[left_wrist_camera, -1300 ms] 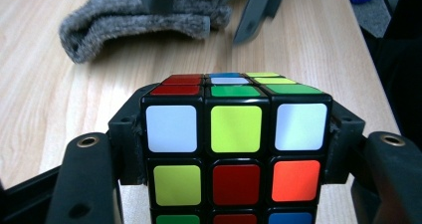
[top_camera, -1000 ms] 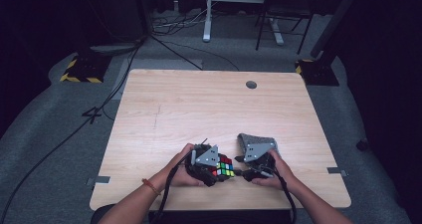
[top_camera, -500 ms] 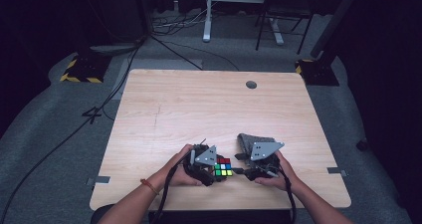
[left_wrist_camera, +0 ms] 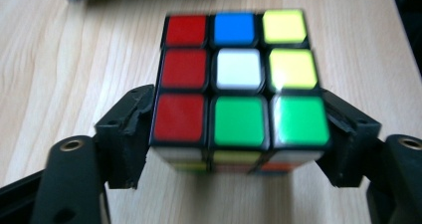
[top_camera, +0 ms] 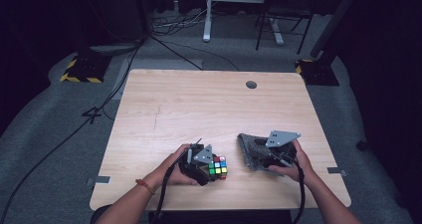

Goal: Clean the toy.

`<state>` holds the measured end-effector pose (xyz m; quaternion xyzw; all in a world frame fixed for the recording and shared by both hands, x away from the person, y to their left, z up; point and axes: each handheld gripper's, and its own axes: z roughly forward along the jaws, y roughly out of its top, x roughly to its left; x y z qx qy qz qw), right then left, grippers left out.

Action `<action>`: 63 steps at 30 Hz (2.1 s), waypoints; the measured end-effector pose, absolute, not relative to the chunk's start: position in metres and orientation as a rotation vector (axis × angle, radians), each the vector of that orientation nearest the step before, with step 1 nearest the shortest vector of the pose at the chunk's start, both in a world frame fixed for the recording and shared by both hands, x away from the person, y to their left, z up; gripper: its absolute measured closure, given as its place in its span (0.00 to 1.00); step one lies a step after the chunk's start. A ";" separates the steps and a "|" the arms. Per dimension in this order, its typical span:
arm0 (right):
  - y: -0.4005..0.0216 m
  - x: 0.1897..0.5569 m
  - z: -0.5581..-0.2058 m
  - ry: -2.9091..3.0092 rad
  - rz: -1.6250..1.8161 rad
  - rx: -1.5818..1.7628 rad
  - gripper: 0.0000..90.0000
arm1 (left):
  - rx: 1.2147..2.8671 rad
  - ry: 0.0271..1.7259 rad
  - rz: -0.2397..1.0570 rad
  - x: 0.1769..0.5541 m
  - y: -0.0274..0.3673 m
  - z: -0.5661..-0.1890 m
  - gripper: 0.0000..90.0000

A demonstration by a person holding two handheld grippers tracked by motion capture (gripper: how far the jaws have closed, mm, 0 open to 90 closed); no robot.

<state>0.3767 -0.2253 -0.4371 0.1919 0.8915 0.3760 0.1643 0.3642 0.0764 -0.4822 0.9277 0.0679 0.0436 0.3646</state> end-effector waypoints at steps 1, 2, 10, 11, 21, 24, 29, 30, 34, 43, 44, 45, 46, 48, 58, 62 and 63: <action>-0.228 0.379 -0.440 2.551 1.049 0.562 0.50 | 2.391 0.177 0.117 0.364 0.077 -0.482 0.27; -0.229 0.382 -0.442 2.562 1.030 0.574 0.50 | 2.389 0.181 0.122 0.364 0.079 -0.482 0.26; -0.240 0.404 -0.473 2.638 0.890 0.660 0.49 | 2.391 0.275 0.150 0.368 0.097 -0.482 0.24; -0.241 0.407 -0.477 2.643 0.882 0.679 0.48 | 2.383 0.295 0.158 0.368 0.100 -0.482 0.24; -0.247 0.413 -0.486 2.691 0.998 0.734 0.66 | 2.332 0.445 0.252 0.382 0.118 -0.483 0.23; -0.245 0.411 -0.485 2.697 0.992 0.709 0.74 | 2.344 0.462 0.250 0.383 0.119 -0.484 0.23; -0.244 0.410 -0.485 2.696 0.992 0.712 0.76 | 2.322 0.461 0.194 0.373 0.115 -0.483 0.17; -0.244 0.410 -0.485 2.696 0.991 0.712 0.76 | 2.330 0.452 0.201 0.369 0.112 -0.483 0.18; -0.244 0.410 -0.485 2.689 0.987 0.707 0.78 | 2.333 0.472 0.236 0.353 0.103 -0.485 0.17; -0.242 0.409 -0.484 2.683 0.981 0.692 0.83 | 2.323 0.542 0.219 0.357 0.074 -0.492 0.17; -0.242 0.409 -0.484 2.681 0.982 0.692 0.84 | 2.320 0.545 0.214 0.357 0.072 -0.494 0.18; -0.242 0.409 -0.485 2.681 0.984 0.692 0.84 | 2.315 0.545 0.213 0.358 0.068 -0.495 0.17; -0.242 0.409 -0.484 2.682 0.985 0.689 0.84 | 2.311 0.546 0.200 0.360 0.067 -0.495 0.17; -0.242 0.409 -0.484 2.682 0.983 0.686 0.85 | 2.292 0.539 0.184 0.362 0.065 -0.496 0.17; -0.240 0.406 -0.478 2.660 1.019 0.665 0.87 | 2.299 0.474 0.198 0.370 0.063 -0.496 0.36; -0.236 0.398 -0.469 2.649 1.125 0.631 0.87 | 2.312 0.428 0.205 0.369 0.064 -0.490 0.37; -0.233 0.395 -0.465 2.649 1.164 0.611 0.87 | 2.310 0.406 0.213 0.368 0.064 -0.487 0.37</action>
